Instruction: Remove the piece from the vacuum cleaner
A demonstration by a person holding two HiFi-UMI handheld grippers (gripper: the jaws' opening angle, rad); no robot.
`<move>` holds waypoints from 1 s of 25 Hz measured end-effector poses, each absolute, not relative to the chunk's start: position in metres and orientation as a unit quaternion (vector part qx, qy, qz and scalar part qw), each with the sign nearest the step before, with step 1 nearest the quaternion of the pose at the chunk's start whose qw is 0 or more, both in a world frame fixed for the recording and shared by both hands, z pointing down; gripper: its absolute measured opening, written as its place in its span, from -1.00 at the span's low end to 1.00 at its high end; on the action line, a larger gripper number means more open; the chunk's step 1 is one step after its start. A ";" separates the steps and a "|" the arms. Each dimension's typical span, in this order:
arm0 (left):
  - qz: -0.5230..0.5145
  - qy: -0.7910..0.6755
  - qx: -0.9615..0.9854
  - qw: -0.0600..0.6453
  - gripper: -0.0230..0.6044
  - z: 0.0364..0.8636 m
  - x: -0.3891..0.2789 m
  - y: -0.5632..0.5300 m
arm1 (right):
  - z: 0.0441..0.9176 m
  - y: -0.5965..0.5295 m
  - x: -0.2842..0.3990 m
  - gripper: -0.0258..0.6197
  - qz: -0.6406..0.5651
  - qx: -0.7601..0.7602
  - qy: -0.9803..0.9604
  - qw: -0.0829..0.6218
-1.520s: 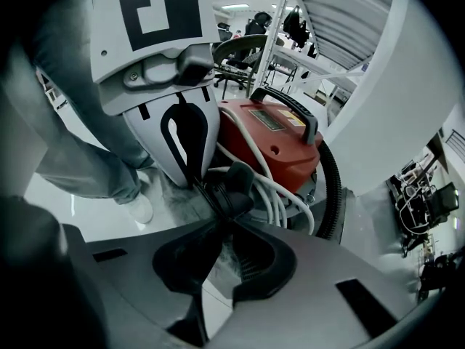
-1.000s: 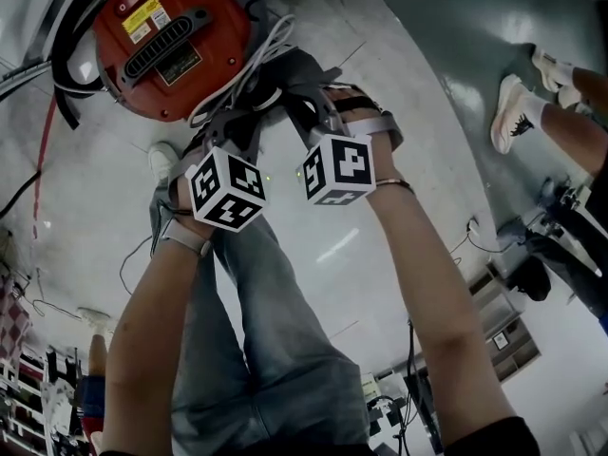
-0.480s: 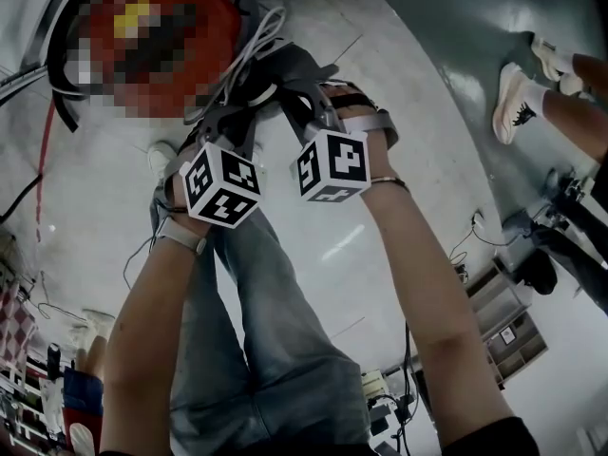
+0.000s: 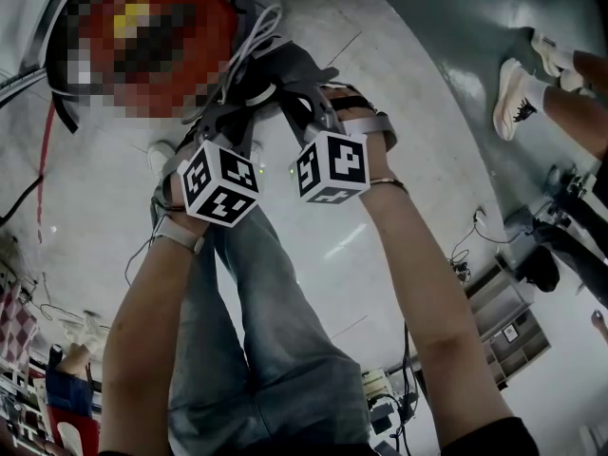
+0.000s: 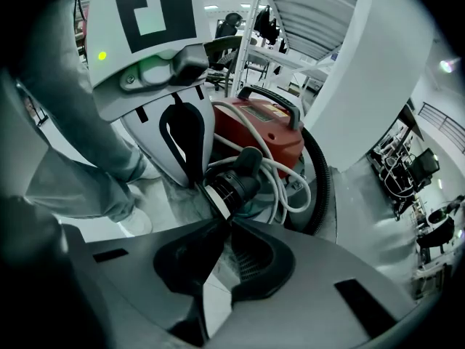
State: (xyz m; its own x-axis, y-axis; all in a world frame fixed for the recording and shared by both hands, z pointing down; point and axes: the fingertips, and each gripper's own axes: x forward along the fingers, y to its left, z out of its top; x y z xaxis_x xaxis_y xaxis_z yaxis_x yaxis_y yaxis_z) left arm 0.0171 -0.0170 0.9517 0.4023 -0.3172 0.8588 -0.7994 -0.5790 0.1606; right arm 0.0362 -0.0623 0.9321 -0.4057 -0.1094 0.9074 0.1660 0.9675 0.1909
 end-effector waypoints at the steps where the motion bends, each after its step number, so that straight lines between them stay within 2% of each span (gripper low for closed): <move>1: 0.415 -0.355 0.785 0.293 -0.80 0.951 0.018 -0.017 | 0.932 -0.062 0.037 -0.74 -0.126 -0.017 -0.829 0.545; 17: 0.385 -0.351 0.775 0.358 -0.79 0.950 0.029 -0.010 | 0.931 -0.064 0.039 -0.73 -0.121 -0.025 -0.826 0.551; 25: 0.380 -0.343 0.776 0.368 -0.79 0.950 0.031 -0.009 | 0.932 -0.062 0.042 -0.74 -0.118 -0.023 -0.827 0.549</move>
